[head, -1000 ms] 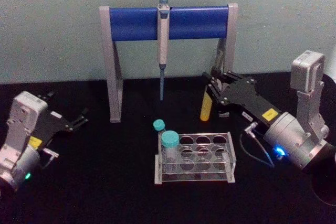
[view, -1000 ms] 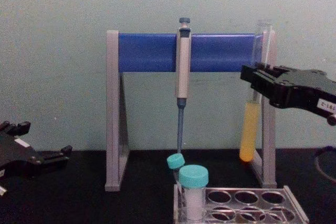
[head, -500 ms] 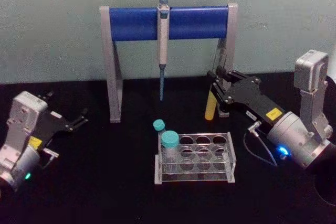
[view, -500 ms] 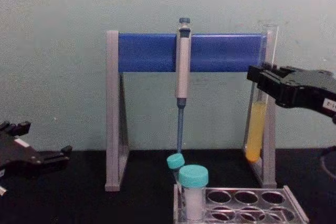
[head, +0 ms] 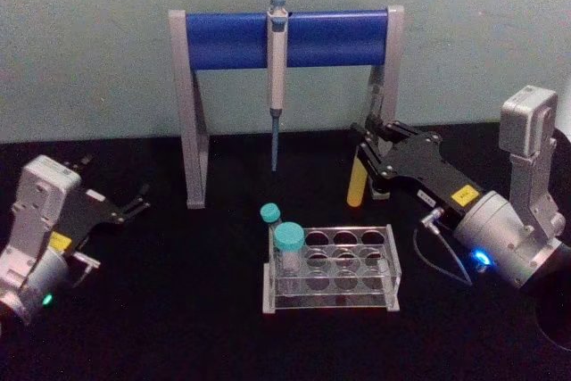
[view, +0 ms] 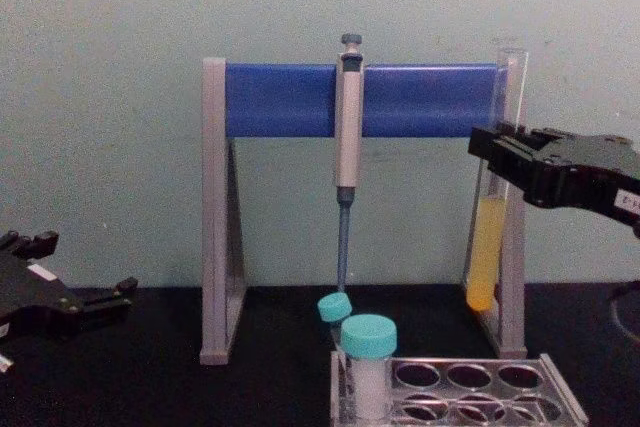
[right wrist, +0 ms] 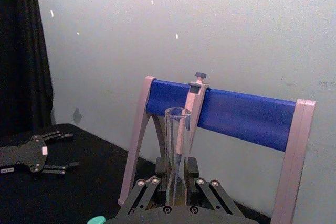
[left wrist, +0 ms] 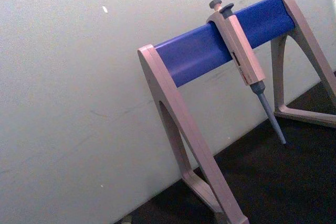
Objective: Pick up the test tube from the test tube rack, shake it, then place it back into the test tube rack.
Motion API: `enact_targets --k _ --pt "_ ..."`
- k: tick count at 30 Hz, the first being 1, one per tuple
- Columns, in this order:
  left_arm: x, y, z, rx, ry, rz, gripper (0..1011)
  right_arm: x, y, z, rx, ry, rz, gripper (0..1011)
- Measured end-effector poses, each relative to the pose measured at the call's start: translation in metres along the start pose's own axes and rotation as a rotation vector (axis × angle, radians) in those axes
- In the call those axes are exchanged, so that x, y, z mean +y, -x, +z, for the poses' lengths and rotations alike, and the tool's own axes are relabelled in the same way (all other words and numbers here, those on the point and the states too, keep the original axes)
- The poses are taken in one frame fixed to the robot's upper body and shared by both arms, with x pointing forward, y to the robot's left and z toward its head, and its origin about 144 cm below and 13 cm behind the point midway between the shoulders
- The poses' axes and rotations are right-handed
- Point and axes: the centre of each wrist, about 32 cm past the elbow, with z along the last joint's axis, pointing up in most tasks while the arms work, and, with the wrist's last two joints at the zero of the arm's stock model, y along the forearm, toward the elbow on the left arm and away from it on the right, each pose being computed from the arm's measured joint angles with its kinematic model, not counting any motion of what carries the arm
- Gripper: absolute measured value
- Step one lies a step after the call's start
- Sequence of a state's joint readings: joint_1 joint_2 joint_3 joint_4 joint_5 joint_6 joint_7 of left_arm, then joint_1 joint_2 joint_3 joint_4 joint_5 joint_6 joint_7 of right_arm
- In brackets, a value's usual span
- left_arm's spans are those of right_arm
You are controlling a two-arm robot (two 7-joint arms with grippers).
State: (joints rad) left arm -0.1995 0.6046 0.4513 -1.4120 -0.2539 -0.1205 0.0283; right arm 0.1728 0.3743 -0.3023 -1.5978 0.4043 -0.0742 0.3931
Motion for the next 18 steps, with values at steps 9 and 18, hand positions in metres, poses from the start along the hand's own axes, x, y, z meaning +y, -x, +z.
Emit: enact_targets --k 9,18 --pt "0.0 0.0 0.0 0.0 0.0 0.0 1010 -0.0006 -0.0003 0.0006 0.0 0.001 0.006 222" --pt "0.0 0.0 0.0 0.0 0.0 0.0 1010 -0.0055 -0.0021 0.0022 0.021 -0.004 0.03 222"
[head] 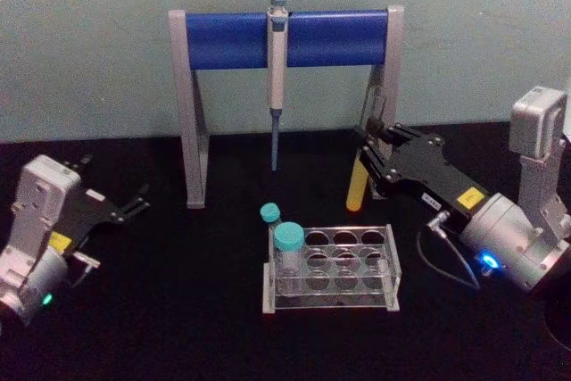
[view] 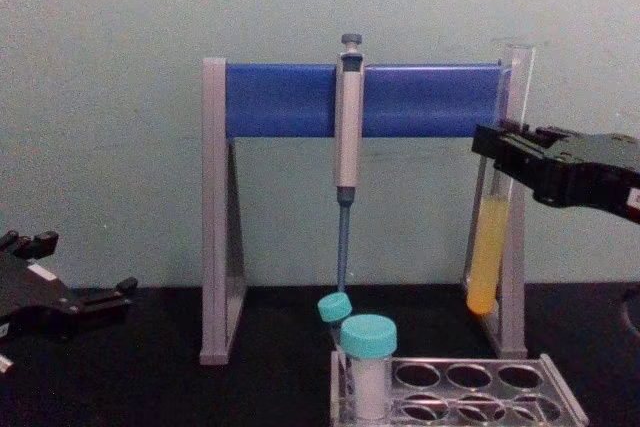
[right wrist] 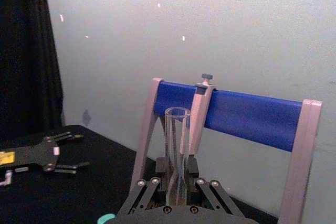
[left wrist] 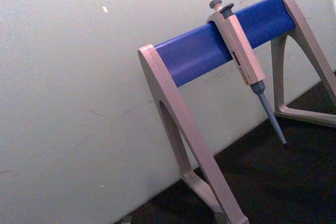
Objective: Pick up the test tube from the test tube rack, shake it, then place it back into the test tube rack.
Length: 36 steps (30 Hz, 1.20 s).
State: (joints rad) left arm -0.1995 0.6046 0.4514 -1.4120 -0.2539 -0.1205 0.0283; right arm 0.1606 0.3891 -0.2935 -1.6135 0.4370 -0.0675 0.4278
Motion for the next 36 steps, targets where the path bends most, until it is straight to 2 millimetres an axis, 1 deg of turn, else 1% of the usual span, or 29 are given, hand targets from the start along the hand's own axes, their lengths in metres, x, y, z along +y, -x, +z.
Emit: enact_targets --k 9,15,23,36 --pt "0.0 0.0 0.0 0.0 0.0 0.0 1009 -0.012 -0.007 0.001 0.025 -0.007 0.068 222" --pt "0.0 0.0 0.0 0.0 0.0 0.0 1010 -0.016 -0.014 -0.004 0.037 -0.005 0.114 222" --pt "0.0 0.0 0.0 0.0 0.0 0.0 1010 -0.014 -0.02 -0.011 0.03 0.01 0.159 222" --pt "0.0 0.0 0.0 0.0 0.0 0.0 1010 -0.008 -0.023 -0.021 0.028 0.028 0.166 222"
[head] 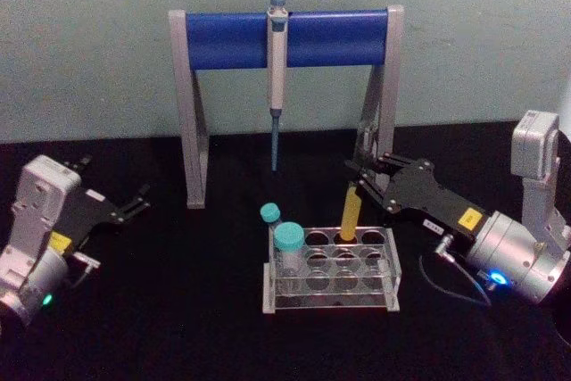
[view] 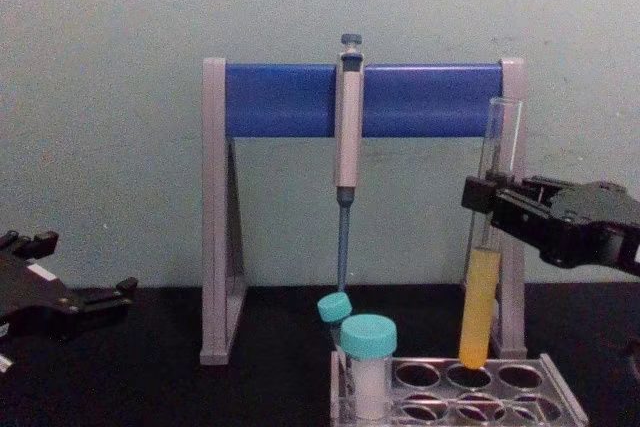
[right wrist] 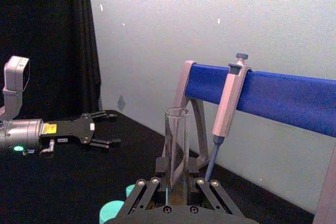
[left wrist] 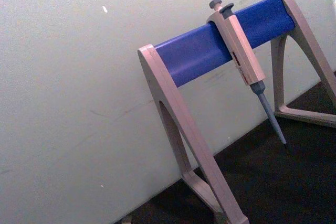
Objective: Pick up the test tube from the test tube rack, shake it, then place it back into the test tube rack.
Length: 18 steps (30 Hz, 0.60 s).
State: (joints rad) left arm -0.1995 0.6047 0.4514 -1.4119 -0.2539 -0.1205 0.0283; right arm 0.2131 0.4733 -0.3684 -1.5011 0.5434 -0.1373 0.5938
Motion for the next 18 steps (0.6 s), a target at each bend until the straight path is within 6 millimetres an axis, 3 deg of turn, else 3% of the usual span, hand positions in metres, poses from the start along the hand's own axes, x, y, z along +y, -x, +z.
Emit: enact_targets --k 18 --pt "0.0 0.0 0.0 0.0 0.0 0.0 1010 0.004 -0.002 -0.011 0.007 0.023 -0.009 222"
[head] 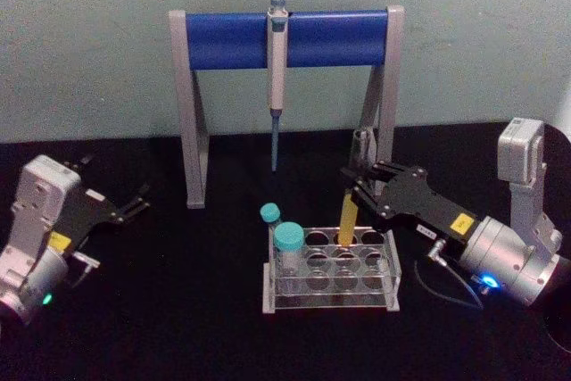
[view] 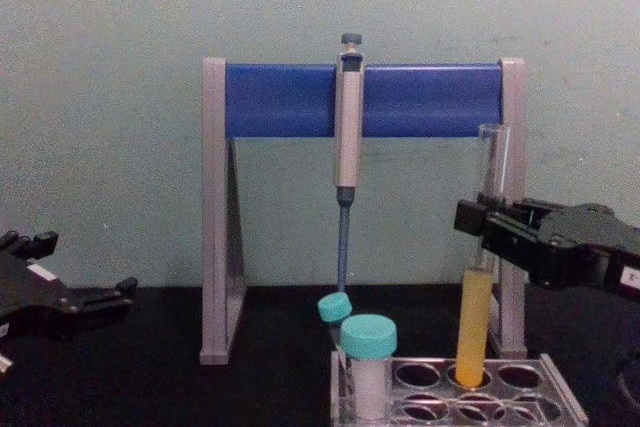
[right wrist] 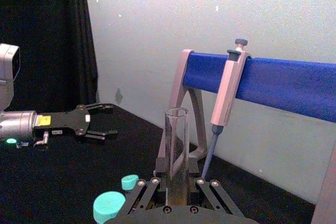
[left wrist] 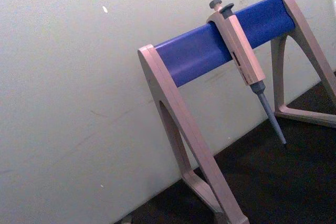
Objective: Pick up the test tube from the test tube rack, shake it, then place it back into the test tube rack.
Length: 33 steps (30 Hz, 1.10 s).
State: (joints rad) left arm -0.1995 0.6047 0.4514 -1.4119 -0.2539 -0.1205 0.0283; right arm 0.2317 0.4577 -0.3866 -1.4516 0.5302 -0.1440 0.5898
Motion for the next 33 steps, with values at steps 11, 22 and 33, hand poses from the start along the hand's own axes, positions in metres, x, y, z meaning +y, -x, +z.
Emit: enact_targets --k 11,22,33 --pt "0.0 0.0 0.0 0.0 0.0 0.0 1010 -0.002 0.002 -0.007 0.007 0.024 -0.005 222" --pt "0.0 0.0 0.0 0.0 0.0 0.0 1010 -0.003 0.004 -0.013 0.014 0.038 -0.014 222" --pt "0.0 0.0 0.0 0.0 0.0 0.0 1009 -0.004 0.006 -0.02 0.029 0.052 -0.02 222"
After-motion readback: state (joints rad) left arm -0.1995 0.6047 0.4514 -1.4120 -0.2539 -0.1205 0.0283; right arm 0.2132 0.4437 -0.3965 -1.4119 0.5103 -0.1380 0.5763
